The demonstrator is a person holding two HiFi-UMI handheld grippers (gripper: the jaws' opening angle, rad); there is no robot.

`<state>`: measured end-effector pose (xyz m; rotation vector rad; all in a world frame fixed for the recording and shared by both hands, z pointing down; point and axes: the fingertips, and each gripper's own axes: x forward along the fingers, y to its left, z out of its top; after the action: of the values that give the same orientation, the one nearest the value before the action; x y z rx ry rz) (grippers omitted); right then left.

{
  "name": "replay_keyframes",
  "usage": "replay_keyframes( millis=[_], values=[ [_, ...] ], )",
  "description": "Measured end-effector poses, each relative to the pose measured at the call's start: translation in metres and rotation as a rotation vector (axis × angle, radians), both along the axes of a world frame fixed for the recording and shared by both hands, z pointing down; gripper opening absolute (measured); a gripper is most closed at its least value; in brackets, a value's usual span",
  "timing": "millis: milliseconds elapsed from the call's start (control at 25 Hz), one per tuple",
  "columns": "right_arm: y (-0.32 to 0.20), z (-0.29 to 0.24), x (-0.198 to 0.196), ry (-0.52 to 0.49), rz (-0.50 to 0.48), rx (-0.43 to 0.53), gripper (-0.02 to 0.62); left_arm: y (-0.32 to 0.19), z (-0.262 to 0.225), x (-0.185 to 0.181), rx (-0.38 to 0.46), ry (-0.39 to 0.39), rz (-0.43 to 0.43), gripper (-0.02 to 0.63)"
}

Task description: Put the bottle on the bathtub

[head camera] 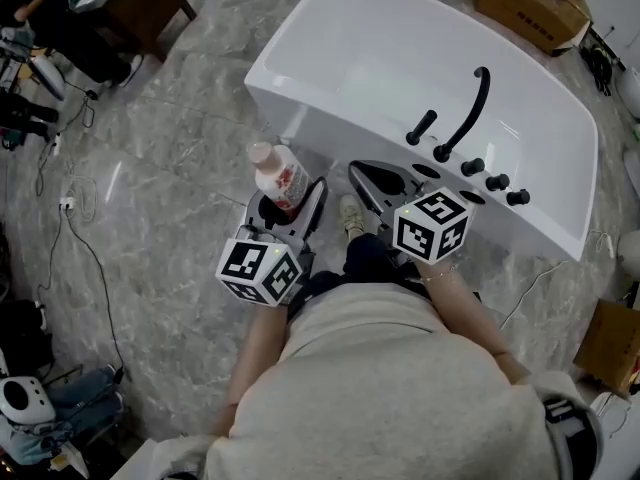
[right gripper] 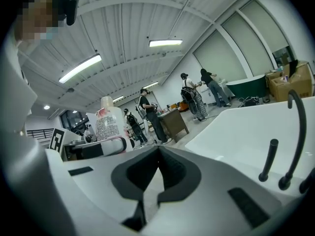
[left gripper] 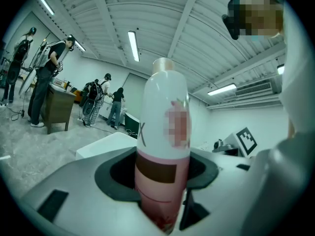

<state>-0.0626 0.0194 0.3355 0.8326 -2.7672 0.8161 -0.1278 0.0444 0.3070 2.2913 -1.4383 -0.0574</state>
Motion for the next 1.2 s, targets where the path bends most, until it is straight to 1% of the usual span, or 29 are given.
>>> replay_keyframes(
  millis=[280,400,560,760,1000,1200],
  values=[
    [-0.099,0.002,0.007,-0.015,-0.015,-0.013,-0.002,-0.100,-0.005,0.007,0.008,-0.016,-0.023,0.236],
    [-0.132,0.004,0.016,-0.015,-0.012,-0.013,-0.002,-0.134,-0.004,0.011,0.015,-0.020,-0.020,0.236],
    [-0.167,0.010,0.027,-0.007,-0.006,-0.035,-0.002,-0.170,-0.004,0.017,0.020,-0.017,-0.016,0.236],
    [-0.188,0.027,0.035,-0.010,-0.014,-0.083,-0.002,-0.197,0.007,0.026,-0.010,-0.005,-0.029,0.236],
    [-0.193,0.035,0.030,-0.025,-0.037,-0.123,-0.002,-0.209,0.012,0.028,-0.044,-0.019,-0.020,0.236],
    [-0.204,0.045,0.029,-0.037,-0.019,-0.164,-0.002,-0.221,0.019,0.027,-0.072,-0.021,0.002,0.236]
  ],
)
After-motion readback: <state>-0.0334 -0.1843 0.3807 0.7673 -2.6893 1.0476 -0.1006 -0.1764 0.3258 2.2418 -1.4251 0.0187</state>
